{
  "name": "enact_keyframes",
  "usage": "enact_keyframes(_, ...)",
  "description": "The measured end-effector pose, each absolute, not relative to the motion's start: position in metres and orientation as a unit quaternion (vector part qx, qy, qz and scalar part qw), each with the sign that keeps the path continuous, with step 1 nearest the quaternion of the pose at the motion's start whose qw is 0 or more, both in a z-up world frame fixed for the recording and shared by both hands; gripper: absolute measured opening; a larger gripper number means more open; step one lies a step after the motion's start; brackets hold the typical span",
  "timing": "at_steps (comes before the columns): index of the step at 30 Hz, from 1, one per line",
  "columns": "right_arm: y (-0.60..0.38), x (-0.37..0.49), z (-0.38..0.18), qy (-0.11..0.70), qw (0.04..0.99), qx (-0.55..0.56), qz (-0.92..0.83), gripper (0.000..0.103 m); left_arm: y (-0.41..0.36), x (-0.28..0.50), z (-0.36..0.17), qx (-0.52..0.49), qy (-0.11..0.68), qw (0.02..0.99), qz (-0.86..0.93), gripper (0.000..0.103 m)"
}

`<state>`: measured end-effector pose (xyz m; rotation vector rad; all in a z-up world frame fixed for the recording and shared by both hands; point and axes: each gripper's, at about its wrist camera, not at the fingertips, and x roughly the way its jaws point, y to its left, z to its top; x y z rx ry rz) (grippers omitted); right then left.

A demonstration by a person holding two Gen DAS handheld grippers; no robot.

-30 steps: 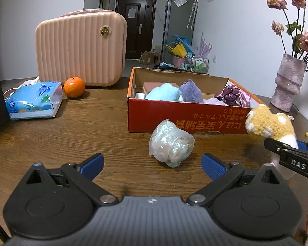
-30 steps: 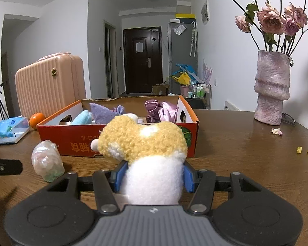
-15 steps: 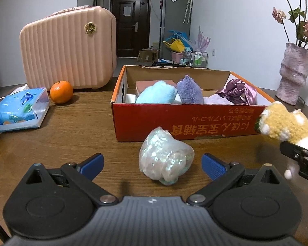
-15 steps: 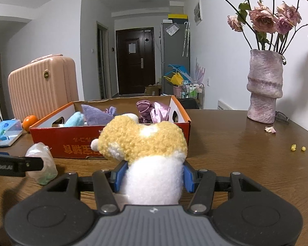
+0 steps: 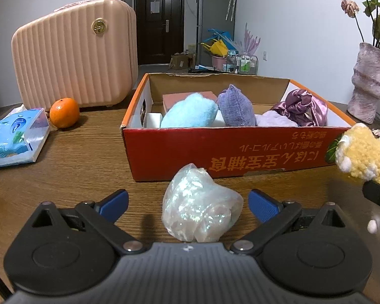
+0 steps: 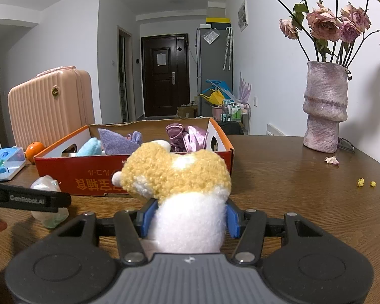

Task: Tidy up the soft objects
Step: 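Grasp the plastic-wrapped ball with the left tool while the right tool holds the hamster, then carry the wrapped ball and plush hamster over the cardboard box with both tools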

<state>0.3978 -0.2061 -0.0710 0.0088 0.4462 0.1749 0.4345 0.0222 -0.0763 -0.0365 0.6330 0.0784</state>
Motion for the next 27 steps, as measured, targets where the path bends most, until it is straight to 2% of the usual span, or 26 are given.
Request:
enact_keyframes(6, -0.206, 0.398, -0.071, 0.221, 0.971, 0.004, 0.087, 0.054, 0.019, 0.440, -0.081, -0.010, 0.316, 0.948, 0.039, 0.081)
enact_keyframes(11, -0.207, 0.398, -0.071, 0.220, 0.972, 0.004, 0.088, 0.054, 0.017, 0.441, -0.083, -0.006, 0.319, 0.947, 0.032, 0.054)
enact_keyframes(16, -0.207, 0.398, -0.070, 0.219, 0.972, 0.003, 0.090, 0.054, 0.014, 0.438, -0.083, -0.003, 0.314, 0.949, 0.020, 0.049)
enact_keyframes(27, -0.208, 0.393, -0.068, 0.206, 0.974, 0.006, 0.096, 0.054, 0.006, 0.420, -0.073, -0.002, 0.280, 0.960, 0.025, 0.049)
